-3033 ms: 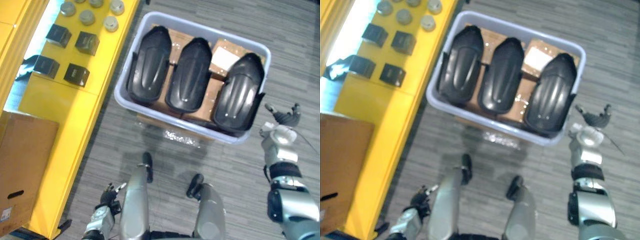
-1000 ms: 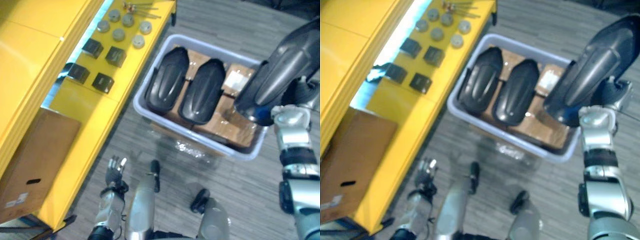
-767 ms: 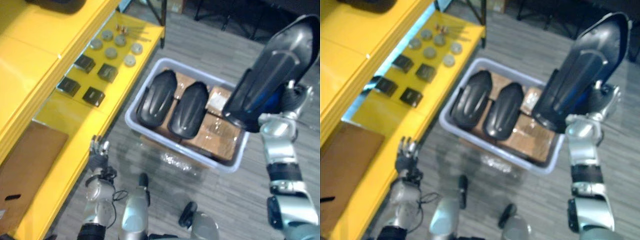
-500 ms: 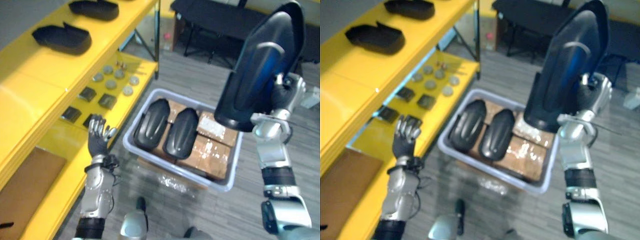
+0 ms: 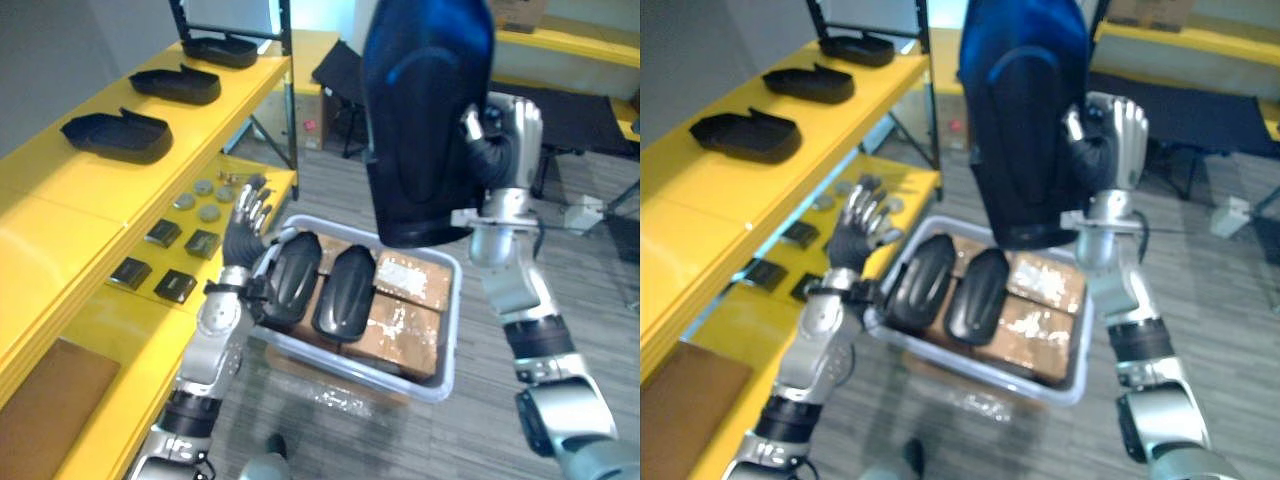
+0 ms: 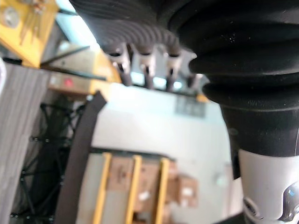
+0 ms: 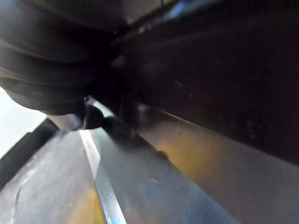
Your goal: Walk over and take plastic housings, then place them on the shelf
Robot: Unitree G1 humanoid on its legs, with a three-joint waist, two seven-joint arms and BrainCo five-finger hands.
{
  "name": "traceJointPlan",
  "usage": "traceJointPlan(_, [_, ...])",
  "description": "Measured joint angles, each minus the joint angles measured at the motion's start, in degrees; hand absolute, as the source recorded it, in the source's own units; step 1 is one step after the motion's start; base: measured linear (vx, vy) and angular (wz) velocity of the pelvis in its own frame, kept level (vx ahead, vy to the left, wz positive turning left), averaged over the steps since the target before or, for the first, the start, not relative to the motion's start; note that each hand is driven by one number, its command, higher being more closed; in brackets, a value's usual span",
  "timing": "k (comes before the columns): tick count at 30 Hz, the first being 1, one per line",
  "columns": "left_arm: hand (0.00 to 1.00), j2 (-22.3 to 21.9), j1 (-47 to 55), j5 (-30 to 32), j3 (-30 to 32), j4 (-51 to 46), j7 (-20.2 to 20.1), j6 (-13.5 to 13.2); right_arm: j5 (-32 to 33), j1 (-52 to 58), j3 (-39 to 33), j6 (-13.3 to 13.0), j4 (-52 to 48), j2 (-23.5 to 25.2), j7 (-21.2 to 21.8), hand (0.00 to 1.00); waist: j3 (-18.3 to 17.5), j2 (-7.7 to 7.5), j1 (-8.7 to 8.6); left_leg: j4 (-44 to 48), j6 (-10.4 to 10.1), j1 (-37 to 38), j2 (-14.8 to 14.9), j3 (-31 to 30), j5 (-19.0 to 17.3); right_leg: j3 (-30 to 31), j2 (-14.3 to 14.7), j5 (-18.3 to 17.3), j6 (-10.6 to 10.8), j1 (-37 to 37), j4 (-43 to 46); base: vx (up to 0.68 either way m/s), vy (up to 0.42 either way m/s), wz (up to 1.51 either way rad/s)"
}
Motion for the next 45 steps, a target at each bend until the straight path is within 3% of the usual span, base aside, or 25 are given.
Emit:
traceJointPlan(6, [0.0,-0.19,-0.22,-1.15,-3.9,0.5,-1.56,2.34,-2.05,-0.05,3.47,-0.55,-0.01,2.21,0.05,1.0,-1.42,0.28,-0.14,-2.69,0.45,-0.52,-0.7,-0.09,2.57,0.02,-0.2,0.0,0.0,-1.5,-0.37,-0.06,0.008,0.0])
traceJointPlan(13, [0.0,-1.64,-1.48,-2.67,-4.92,1.81,-2.38,3.25,-3.03,-0.06,6.96,-1.72,0.14,4.67,0.13,1.0,-1.6,0.61,-0.46,-3.17,0.49,-0.77,-1.32,0.08,3.79,0.02,-0.37,-0.61,-0.41,-1.8,-1.1,-0.11,0.017,-0.04])
traceJointPlan(19, [0.0,-4.13,-1.71,-2.16,-6.41,2.59,-0.68,3.54,-3.09,-0.07,10.88,-2.78,2.44,7.3,0.09,1.0,-3.77,3.89,-0.94,-3.3,0.48,-2.43,-0.81,-0.13,5.62,0.04,-0.05,-1.23,-0.83,-3.71,-1.18,-0.1,0.018,0.01])
traceJointPlan(23, [0.0,-4.29,-2.6,-2.28,-7.87,6.27,-0.2,3.48,-3.2,-0.07,12.48,-2.78,4.4,7.46,0.17,1.0,-4.11,3.75,-0.65,-3.31,0.36,-2.67,-0.17,-0.19,5.92,0.07,0.45,-0.6,-0.92,-3.64,-2.0,-0.02,-0.002,0.0])
traceJointPlan(24, [1.0,-4.29,-2.6,-2.41,-8.21,7.03,-0.25,3.48,-3.27,-0.07,12.59,-2.77,5.22,7.65,0.37,1.0,-4.18,3.62,-0.62,-3.31,0.36,-2.72,-0.14,-0.19,5.93,0.1,0.53,-0.39,-0.83,-3.58,-2.26,0.0,0.0,0.0])
traceJointPlan(31, [1.0,-4.0,-2.59,-5.06,-10.15,7.74,0.4,3.49,-3.42,0.5,14.46,-2.77,9.79,9.64,0.93,1.0,-4.56,2.99,-0.46,-3.26,0.34,-3.25,-0.17,-0.43,6.24,-0.01,1.11,1.38,-0.45,-2.85,-4.11,0.03,0.0,0.02])
traceJointPlan(36, [1.0,-3.94,-2.58,-5.68,-10.29,9.56,2.18,3.15,-3.21,1.59,16.08,-2.79,10.72,10.46,-1.26,1.0,-5.46,1.54,-0.49,-3.23,0.33,-3.24,0.0,-0.48,6.24,0.01,1.41,1.34,-0.51,-2.73,-4.43,0.01,-0.001,0.01])
traceJointPlan(40, [1.0,-3.89,-2.58,-7.47,-10.23,10.38,2.31,3.15,-3.01,2.42,16.06,-2.8,10.72,11.51,-1.7,1.0,-5.6,1.31,-0.66,-3.25,0.33,-3.11,0.11,-0.44,6.24,0.11,1.51,1.3,-0.59,-2.69,-4.42,0.0,0.0,0.0])
traceJointPlan(41, [1.0,-3.87,-2.5,-7.47,-10.24,10.45,2.32,3.14,-3.0,2.64,16.06,-2.81,10.72,11.7,-1.77,0.0,-5.61,1.3,-0.66,-3.27,0.32,-2.99,0.14,-0.37,6.24,0.18,1.52,1.27,-0.63,-2.64,-4.4,-0.03,0.012,-0.03])
traceJointPlan(43, [1.0,-3.86,-2.33,-7.48,-10.2,10.45,2.4,3.13,-2.96,3.02,16.11,-3.41,10.7,11.86,-1.95,0.0,-5.63,1.27,-0.67,-3.27,0.32,-2.91,0.17,-0.27,6.24,0.31,1.53,1.17,-0.79,-2.64,-4.44,-0.03,0.014,-0.04])
traceJointPlan(45, [1.0,-3.81,-2.18,-7.94,-9.87,10.45,2.4,2.93,-2.86,4.07,16.49,-5.78,10.21,11.97,-2.32,0.0,-5.69,1.17,-0.73,-3.28,0.3,-2.91,0.2,-0.23,6.24,0.35,1.54,1.0,-1.07,-2.66,-4.55,0.0,0.0,0.0])
